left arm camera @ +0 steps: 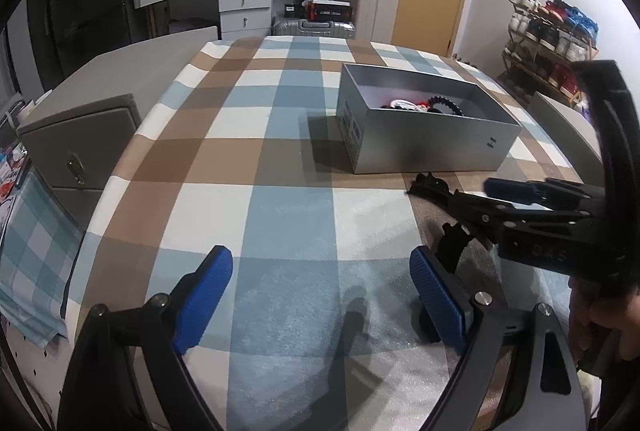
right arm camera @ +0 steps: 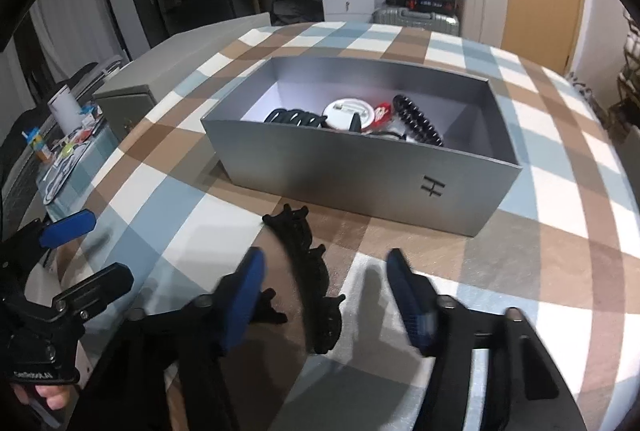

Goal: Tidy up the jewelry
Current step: 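Lower the right tool onto a black claw clip and close on it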

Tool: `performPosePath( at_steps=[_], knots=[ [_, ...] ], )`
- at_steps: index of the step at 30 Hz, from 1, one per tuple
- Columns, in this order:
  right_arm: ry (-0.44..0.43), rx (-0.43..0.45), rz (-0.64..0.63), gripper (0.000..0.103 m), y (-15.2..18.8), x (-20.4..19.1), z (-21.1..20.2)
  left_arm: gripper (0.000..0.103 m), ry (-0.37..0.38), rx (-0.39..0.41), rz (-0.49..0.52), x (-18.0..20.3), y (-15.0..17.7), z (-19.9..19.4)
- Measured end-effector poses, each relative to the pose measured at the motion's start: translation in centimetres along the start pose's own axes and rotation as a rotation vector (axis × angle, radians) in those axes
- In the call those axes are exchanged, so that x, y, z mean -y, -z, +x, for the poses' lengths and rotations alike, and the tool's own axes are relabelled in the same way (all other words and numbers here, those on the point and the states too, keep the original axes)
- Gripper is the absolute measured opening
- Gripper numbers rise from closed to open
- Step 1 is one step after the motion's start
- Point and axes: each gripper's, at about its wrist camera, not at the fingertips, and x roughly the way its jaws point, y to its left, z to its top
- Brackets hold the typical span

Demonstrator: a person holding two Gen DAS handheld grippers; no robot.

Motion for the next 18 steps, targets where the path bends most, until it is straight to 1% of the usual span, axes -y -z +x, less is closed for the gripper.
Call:
performPosePath(
  at_steps=[3,5,6,8,10,13,18],
  knots=[
    [-0.012,-0.018,0.008,0.042,0.1,0.2,0.4,0.087,-0.01,-0.001,0.019,0.3,0.1,0.0],
    [-0.002,-0.013,0.008,0.036,0.1,0.2,0.4,0.087,-0.008,0.002,0.027,0.5,0.0,0.0],
    [0.003,-0.013,0.007,0.034,0.1,0.3,0.4,0.087,-0.007,0.002,0.032,0.7,0.0,0.0],
    [0.022,-0.012,0.008,0.026,0.2,0.2,0.3,0.087,-0.012,-0.001,0.041,1.0,-0.1,0.2],
    [0.052,-0.014,-0.008,0.022,0.3,0.0,0.3,0.087,-0.003,-0.002,0.044,1.2,-0.2,0.2],
    [0.066,-0.006,-0.03,0.02,0.5,-0.2,0.2,0.087,-0.007,-0.004,0.054,1.4,-0.2,0.3],
    [0.056,0.009,-0.023,0.017,1.0,0.2,-0.3,0.087,-0.018,-0.012,0.074,1.8,-0.1,0.4]
  ],
)
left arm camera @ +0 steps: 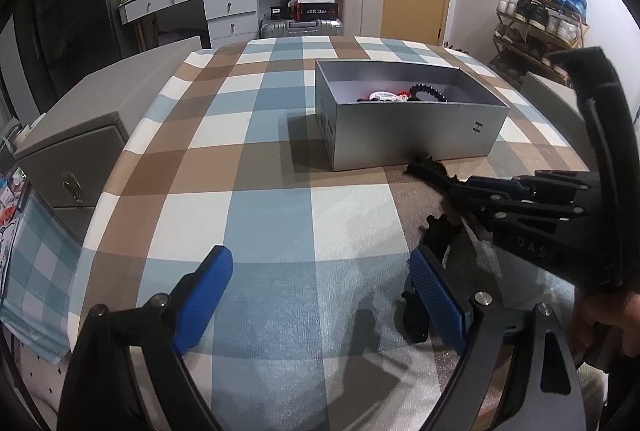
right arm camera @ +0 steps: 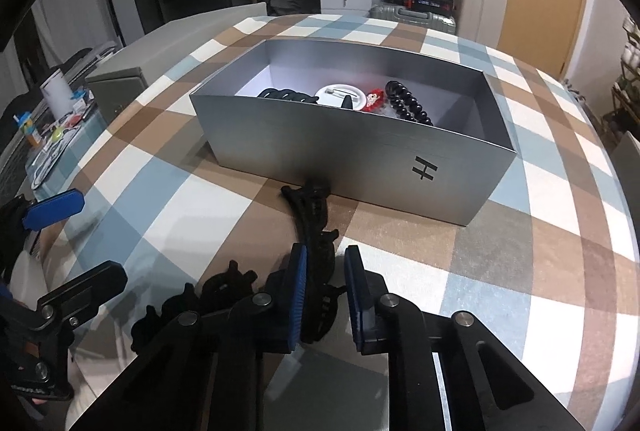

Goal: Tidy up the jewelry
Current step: 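Lower the right tool onto a black claw clip and close on it, then close the left tool on the claw clip while the right tool opens and releases it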

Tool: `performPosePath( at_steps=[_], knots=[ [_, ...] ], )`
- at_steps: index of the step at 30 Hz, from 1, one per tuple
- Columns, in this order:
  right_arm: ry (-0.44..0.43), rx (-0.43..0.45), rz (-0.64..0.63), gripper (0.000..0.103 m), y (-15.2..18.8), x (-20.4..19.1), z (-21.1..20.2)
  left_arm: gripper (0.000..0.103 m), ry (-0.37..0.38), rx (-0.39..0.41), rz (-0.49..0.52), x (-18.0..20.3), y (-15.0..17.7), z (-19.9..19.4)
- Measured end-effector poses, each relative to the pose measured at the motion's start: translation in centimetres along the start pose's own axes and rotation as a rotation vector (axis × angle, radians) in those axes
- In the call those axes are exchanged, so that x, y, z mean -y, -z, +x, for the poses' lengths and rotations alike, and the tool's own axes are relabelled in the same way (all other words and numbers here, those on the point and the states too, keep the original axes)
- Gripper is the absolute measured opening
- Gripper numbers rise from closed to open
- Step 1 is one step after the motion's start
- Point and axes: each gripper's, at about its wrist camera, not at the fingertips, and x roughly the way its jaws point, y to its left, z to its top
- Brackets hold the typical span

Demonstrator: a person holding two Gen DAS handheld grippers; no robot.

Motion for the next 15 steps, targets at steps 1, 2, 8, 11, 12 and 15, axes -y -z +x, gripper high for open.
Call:
performPosePath(
  at_steps=[1,2,8,11,12,15],
  knots=[
    [-0.001,0.002,0.004,0.017,0.1,0.2,-0.1,0.087,0.001,-0.007,0.001,0.1,0.0,0.1],
    [-0.001,0.008,0.013,0.017,0.2,0.4,-0.3,0.087,0.001,-0.011,0.001,0.1,0.0,0.1],
    [-0.03,0.041,0.077,0.017,1.0,2.0,-1.6,0.087,0.023,-0.031,0.033,1.2,-0.1,0.5],
    [-0.037,0.072,0.105,0.017,1.4,2.8,-2.6,0.087,0.045,-0.027,0.047,1.9,-0.4,0.3],
    [-0.041,0.079,0.116,0.017,1.6,3.2,-2.8,0.087,0.067,-0.029,0.042,2.0,-0.5,0.2],
    [-0.068,0.118,0.157,0.017,2.2,4.5,-4.1,0.087,0.123,-0.03,0.03,2.3,-0.9,0.0]
  ],
)
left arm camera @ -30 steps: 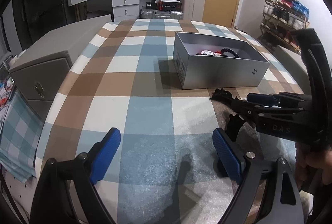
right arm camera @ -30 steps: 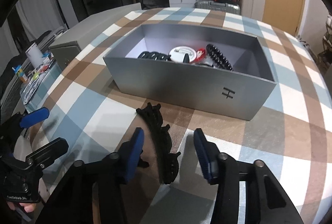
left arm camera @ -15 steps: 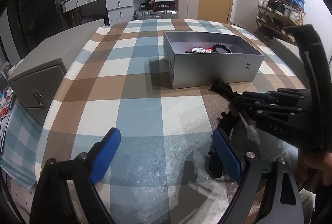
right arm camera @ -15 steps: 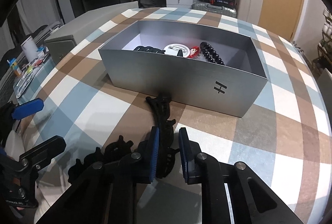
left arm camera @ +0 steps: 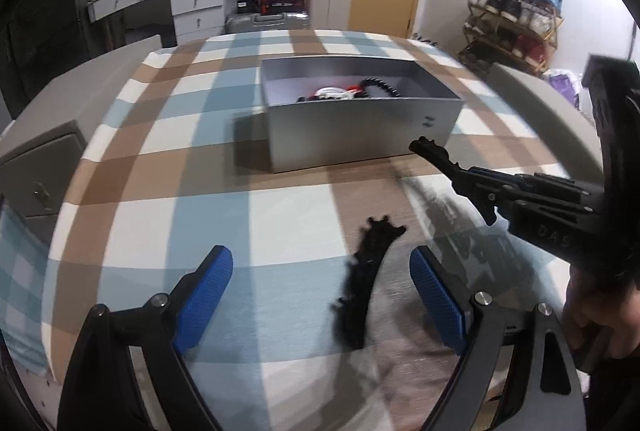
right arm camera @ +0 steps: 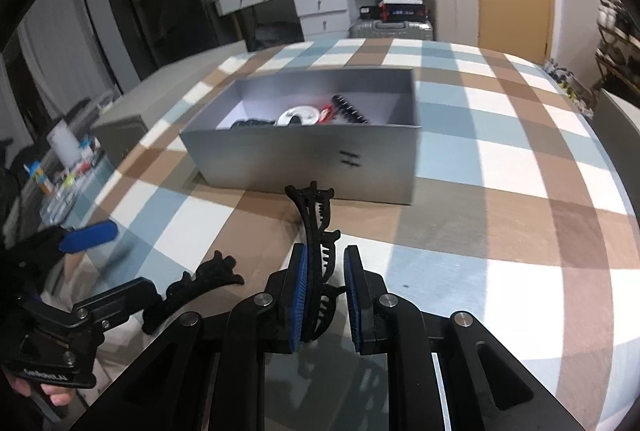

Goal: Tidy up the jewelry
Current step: 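Close the left tool on the claw clip while the right tool opens and releases it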

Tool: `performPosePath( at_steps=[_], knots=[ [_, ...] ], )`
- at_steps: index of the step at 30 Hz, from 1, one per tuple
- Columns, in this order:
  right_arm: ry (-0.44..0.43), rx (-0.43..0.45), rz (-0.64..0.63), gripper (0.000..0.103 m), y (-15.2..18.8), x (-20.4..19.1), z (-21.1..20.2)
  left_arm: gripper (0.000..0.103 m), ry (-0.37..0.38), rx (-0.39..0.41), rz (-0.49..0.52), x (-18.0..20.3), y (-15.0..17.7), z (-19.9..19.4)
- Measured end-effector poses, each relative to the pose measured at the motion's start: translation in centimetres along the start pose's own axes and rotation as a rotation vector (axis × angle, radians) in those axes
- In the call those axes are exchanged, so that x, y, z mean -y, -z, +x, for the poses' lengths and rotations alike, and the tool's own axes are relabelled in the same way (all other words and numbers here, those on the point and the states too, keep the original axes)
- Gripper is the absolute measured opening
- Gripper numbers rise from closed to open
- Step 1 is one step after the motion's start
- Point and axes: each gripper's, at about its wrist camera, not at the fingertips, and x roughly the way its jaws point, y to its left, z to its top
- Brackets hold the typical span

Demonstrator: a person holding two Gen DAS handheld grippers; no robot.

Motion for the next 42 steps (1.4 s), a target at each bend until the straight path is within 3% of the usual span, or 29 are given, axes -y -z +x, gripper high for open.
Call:
performPosePath(
  at_steps=[9,14,16,19,25,29,42],
  knots=[
    [-0.077,0.119,0.089,0.017,1.2,2.8,-4.5,0.087,0.057,-0.074,0.058,1.8,-0.1,1.8],
    [-0.11,0.161,0.091,0.017,1.9,2.8,-6.3,0.086,0.004,-0.136,0.078,2.6,0.2,2.6],
    [-0.126,0.177,0.088,0.017,2.1,2.6,-6.7,0.082,0.0,-0.132,0.085,2.8,0.4,2.4],
    [-0.123,0.187,0.074,0.017,2.3,2.2,-7.0,0.065,-0.034,-0.127,0.134,3.4,0.5,2.3],
    [-0.107,0.191,0.085,0.017,2.2,2.2,-7.3,0.029,-0.012,-0.154,0.117,3.1,0.4,2.8],
    [-0.083,0.175,0.089,0.018,2.2,2.3,-7.1,0.013,-0.002,-0.143,0.123,3.3,0.4,2.8],
    [-0.112,0.153,0.082,0.018,2.0,1.8,-6.8,0.012,0.029,-0.083,0.104,2.9,-0.3,1.2]
  ],
)
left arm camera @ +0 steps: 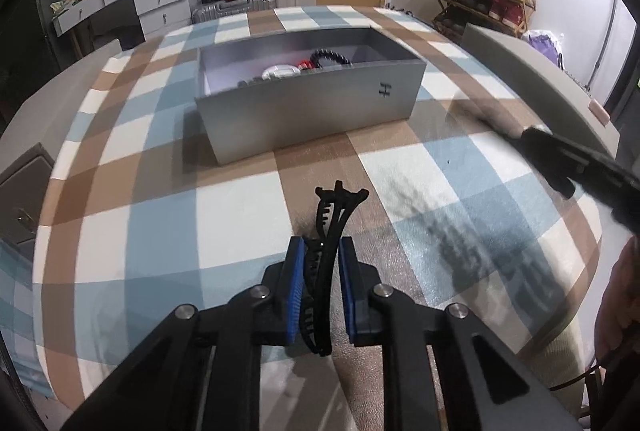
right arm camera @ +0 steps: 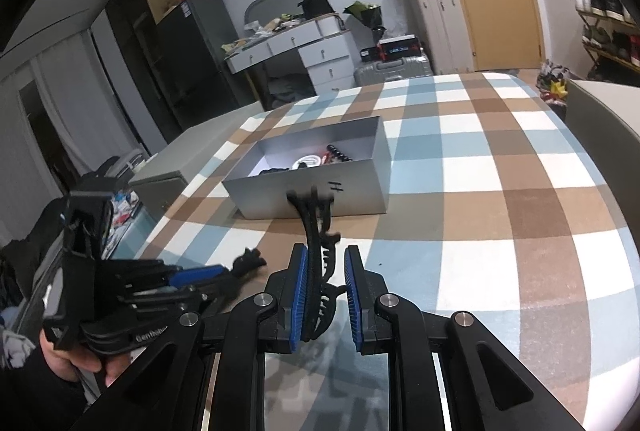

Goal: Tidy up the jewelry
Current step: 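Close the left tool on the claw clip while the right tool opens and releases it, then close the right tool on a second black claw clip while the left tool holds the first, then lower both claw clips into the grey box and open both tools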

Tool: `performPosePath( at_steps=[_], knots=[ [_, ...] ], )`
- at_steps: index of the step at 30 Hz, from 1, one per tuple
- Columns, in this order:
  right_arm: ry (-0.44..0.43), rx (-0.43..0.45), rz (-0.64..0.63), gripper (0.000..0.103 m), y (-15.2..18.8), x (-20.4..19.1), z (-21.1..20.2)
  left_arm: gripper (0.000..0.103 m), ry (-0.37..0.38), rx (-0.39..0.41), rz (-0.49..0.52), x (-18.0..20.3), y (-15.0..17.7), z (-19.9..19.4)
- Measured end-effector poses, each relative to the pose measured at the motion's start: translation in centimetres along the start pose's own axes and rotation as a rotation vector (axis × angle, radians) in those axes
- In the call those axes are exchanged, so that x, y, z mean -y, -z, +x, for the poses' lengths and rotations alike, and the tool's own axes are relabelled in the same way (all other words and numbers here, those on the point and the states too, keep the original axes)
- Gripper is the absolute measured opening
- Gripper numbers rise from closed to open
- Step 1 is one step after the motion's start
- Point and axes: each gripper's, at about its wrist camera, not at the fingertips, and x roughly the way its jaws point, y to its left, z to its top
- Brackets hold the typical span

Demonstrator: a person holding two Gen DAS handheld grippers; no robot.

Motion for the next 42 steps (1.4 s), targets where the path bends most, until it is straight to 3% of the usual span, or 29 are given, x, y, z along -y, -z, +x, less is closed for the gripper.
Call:
performPosePath(
  at_steps=[7,12,15,17,19,23,27,32,42],
  knots=[
    [-0.035,0.011,0.005,0.01,-0.9,-0.6,-0.1,0.012,-0.006,0.071,0.0,-0.5,-1.1,-2.4],
    [-0.034,-0.071,0.01,0.013,-0.1,-0.3,1.5,0.012,-0.008,0.12,-0.022,-1.3,-1.9,-3.7],
    [-0.001,-0.134,-0.032,0.017,1.0,-0.6,2.9,0.012,-0.004,0.143,-0.027,-1.5,-2.3,-4.2],
    [0.03,-0.182,-0.067,0.027,1.9,-0.9,4.0,0.012,-0.001,0.156,-0.03,-1.7,-2.5,-4.4],
    [0.042,-0.206,-0.092,0.028,2.5,-1.0,4.5,0.012,0.004,0.164,-0.031,-1.8,-2.7,-4.4],
    [0.124,-0.216,-0.175,0.028,3.1,-1.8,4.9,0.012,0.011,0.169,-0.025,-1.8,-3.0,-4.4],
    [0.173,-0.224,-0.253,0.016,3.5,-2.3,5.3,0.012,0.01,0.178,-0.024,-2.0,-3.6,-4.4],
    [0.118,-0.168,-0.254,0.014,2.2,-2.3,4.5,0.012,0.006,0.206,-0.031,-2.6,-4.6,-4.4],
    [-0.112,-0.019,-0.139,0.014,-5.8,-1.5,3.7,0.012,0.039,0.218,-0.03,-3.5,-7.0,-2.8]
  ],
)
